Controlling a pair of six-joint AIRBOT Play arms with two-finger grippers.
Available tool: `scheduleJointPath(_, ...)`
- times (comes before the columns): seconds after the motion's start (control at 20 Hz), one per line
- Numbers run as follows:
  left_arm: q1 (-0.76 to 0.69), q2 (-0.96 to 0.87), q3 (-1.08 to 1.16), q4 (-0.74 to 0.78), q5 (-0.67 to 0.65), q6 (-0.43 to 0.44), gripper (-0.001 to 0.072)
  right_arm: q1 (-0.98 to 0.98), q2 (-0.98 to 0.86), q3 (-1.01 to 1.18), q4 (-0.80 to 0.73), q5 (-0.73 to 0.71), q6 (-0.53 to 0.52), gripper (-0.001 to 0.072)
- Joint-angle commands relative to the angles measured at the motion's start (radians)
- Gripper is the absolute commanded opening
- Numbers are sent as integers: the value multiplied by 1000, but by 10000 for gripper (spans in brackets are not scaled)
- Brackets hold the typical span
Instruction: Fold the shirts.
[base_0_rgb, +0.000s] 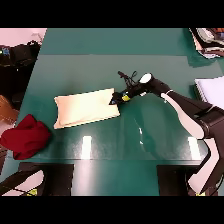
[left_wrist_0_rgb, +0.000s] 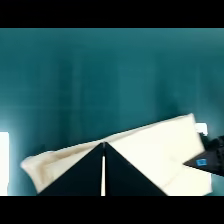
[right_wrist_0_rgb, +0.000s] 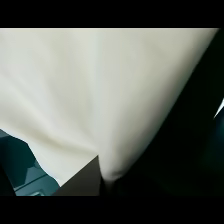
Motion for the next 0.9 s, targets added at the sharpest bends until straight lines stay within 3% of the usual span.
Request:
scheduleJointPath(0.0,-10,0,0,-59,-2,0,25,-8,-10,89,21,23,-3,16)
scheduleJointPath(0.1,-57,0,0,-58,-2,0,25,-79,36,116,11,32,-3,16)
scheduleJointPath(0.45,-332,0,0,-59,116,0,26,-509,317,120,-287,51,36,15)
scheduleJointPath(0.85,-465,0,0,-61,194,-1,25,-1005,409,120,-307,38,39,15)
